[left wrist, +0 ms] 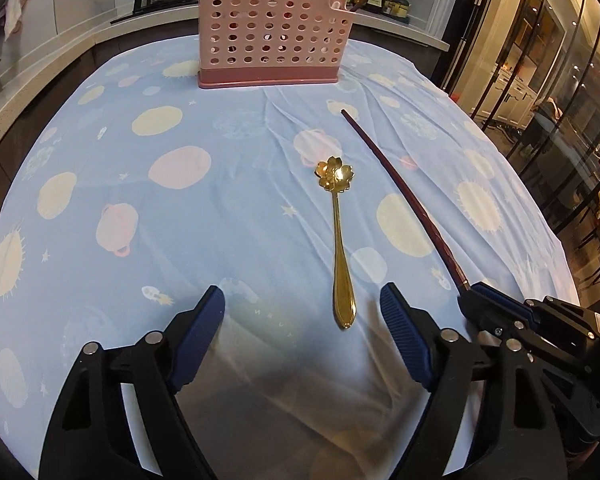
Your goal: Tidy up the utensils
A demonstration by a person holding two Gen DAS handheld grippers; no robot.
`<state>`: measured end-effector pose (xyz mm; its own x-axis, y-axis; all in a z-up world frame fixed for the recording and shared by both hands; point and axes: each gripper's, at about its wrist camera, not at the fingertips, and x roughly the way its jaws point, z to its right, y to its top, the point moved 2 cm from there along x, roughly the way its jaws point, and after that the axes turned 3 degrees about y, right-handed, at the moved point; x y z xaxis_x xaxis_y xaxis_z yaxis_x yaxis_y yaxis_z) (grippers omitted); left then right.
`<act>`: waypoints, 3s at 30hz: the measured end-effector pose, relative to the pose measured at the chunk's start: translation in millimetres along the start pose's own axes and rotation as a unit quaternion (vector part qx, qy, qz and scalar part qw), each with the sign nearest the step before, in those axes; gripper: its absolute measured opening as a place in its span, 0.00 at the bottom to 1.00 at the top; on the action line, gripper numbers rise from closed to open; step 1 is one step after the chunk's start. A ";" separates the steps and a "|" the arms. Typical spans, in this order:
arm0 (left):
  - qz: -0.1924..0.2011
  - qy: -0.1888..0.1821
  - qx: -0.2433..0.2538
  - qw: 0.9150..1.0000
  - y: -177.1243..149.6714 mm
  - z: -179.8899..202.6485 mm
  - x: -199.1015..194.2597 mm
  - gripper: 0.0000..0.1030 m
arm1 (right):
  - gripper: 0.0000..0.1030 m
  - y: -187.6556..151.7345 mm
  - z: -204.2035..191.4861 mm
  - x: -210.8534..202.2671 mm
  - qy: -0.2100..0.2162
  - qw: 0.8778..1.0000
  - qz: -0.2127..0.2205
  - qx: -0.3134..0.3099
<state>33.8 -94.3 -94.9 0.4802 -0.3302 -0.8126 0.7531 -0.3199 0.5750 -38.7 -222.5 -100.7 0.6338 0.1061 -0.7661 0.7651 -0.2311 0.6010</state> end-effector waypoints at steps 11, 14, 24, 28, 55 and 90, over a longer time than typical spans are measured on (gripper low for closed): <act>-0.001 -0.037 0.019 0.999 -3.9 9.1 0.6 0.11 | 0.07 -0.1 1.5 0.4 0.005 1.000 0.000 0.001; 0.001 -0.038 0.022 0.999 -6.9 10.4 -1.6 0.10 | 0.07 -0.7 0.9 -0.2 0.005 1.000 0.001 0.001; 0.024 -0.047 0.009 0.999 -3.7 6.2 -30.9 0.10 | 0.07 2.9 -1.2 -21.4 0.011 1.000 0.022 0.004; 0.052 -0.050 0.000 0.997 7.9 -0.7 -53.0 0.10 | 0.07 14.1 -2.9 -38.8 0.022 0.999 0.046 0.009; 0.058 -0.006 -0.029 0.998 20.4 -47.4 -42.1 0.35 | 0.07 63.6 -5.7 -85.2 0.045 0.991 0.122 0.009; 0.034 -0.050 -0.022 0.998 -23.4 -21.7 -62.5 0.01 | 0.07 44.9 -4.2 -74.7 0.044 0.994 0.096 0.013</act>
<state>-4.0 -46.9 -59.6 0.4850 -0.4381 -0.7569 0.7399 -0.2557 0.6222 -51.2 -236.7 -15.5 0.7763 0.1423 -0.6140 0.6266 -0.2803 0.7272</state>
